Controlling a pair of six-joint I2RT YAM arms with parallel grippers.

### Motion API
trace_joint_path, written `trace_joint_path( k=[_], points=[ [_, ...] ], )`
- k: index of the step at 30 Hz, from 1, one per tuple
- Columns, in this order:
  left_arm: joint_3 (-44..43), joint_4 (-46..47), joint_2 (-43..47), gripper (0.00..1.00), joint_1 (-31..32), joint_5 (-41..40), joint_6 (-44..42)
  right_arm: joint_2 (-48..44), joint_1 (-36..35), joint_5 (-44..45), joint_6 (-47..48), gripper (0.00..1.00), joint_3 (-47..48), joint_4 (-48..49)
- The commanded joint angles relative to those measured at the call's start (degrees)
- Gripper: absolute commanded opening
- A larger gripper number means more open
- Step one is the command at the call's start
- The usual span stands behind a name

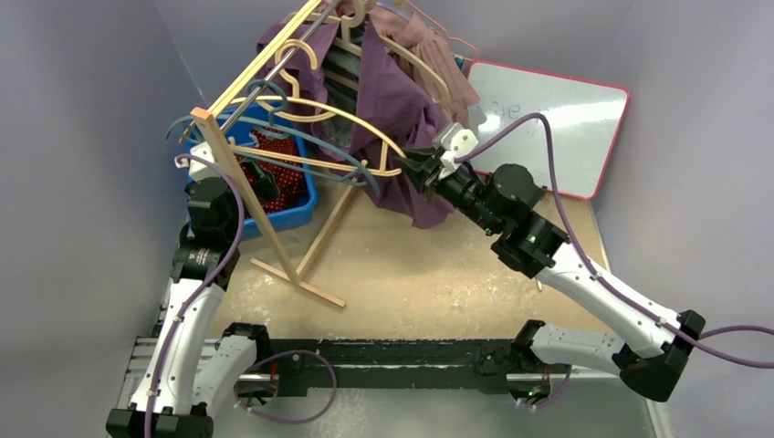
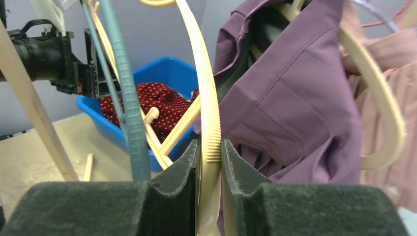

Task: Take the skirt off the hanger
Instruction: Place the hanger at the clothesline.

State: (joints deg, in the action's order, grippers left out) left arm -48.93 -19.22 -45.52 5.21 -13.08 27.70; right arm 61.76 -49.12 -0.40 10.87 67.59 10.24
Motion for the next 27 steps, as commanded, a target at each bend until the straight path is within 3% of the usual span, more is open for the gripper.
trace_joint_path(
  k=[1,6,10,13,20,23,27],
  points=[
    [0.12,1.47,-0.40,1.00,-0.80,0.95,0.02,1.68,-1.06,-11.11,-7.85,0.19,-3.59,-0.42],
    [0.08,1.20,-0.31,1.00,-0.82,0.47,0.30,3.59,-0.99,-10.42,-10.15,0.19,-4.39,1.05],
    [0.15,1.13,0.06,1.00,-0.80,-0.09,0.40,4.00,-1.00,-10.22,-11.24,0.26,-4.94,1.01],
    [0.16,0.92,-0.17,1.00,-0.82,-0.19,0.47,3.16,-0.99,-7.73,-11.54,0.36,-5.70,0.04],
    [0.32,0.81,-1.04,1.00,-0.82,-0.29,1.02,-1.30,-1.04,0.05,-14.18,0.70,-10.16,-3.92],
    [0.00,0.35,-1.71,1.00,-1.40,0.31,1.28,-3.09,-1.06,2.68,-14.90,0.80,-11.67,-5.32],
    [-0.25,-0.29,-1.32,1.00,-2.39,-0.72,1.21,-3.57,-1.04,9.09,-15.65,0.84,-10.97,-11.38]
  ],
)
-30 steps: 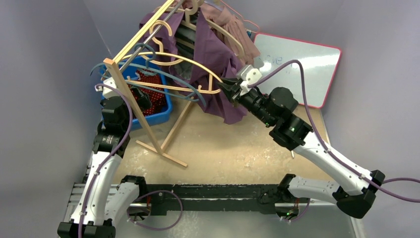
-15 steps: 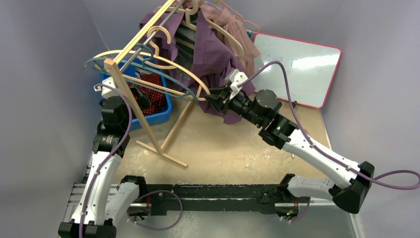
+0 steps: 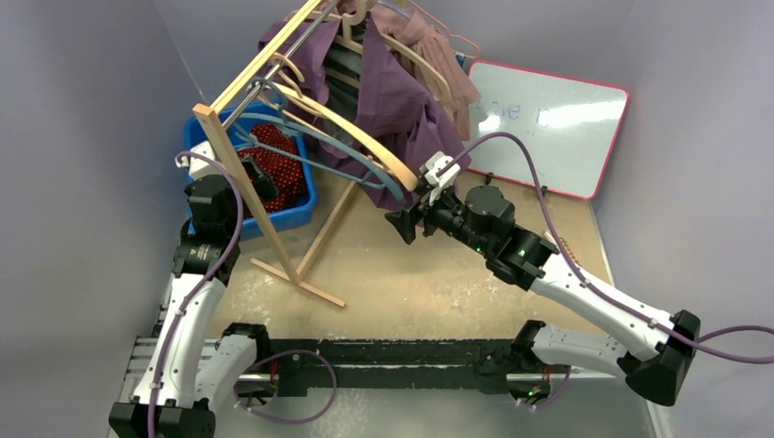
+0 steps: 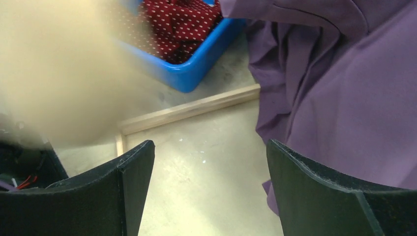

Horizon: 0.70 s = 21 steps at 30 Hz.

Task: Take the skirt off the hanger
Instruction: Place the hanger at the clothesline.

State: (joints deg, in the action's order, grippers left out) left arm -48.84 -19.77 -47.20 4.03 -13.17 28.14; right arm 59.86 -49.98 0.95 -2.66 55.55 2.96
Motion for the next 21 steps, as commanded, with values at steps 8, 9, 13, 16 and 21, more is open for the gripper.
trace_joint_path(
  k=[8,9,13,16,21],
  points=[
    [-0.99,-1.10,-1.07,1.00,-6.06,2.62,2.63,-1.70,-0.07,18.42,-9.11,0.89,3.81,-13.57],
    [-0.73,-0.14,-1.33,1.00,-7.68,5.09,3.36,-1.90,-0.05,18.91,-9.94,0.90,3.52,-14.12],
    [1.17,4.35,-3.24,1.00,-15.56,15.35,7.66,-2.35,0.22,21.40,-13.15,0.93,3.11,-15.23],
    [1.88,5.60,-4.88,1.00,-17.73,19.36,8.68,-1.02,0.91,23.62,-14.08,0.95,6.63,-16.55],
    [0.92,3.68,-9.76,1.00,-17.74,18.15,8.37,2.29,9.78,17.52,-12.27,0.96,17.87,-19.48]
  ],
)
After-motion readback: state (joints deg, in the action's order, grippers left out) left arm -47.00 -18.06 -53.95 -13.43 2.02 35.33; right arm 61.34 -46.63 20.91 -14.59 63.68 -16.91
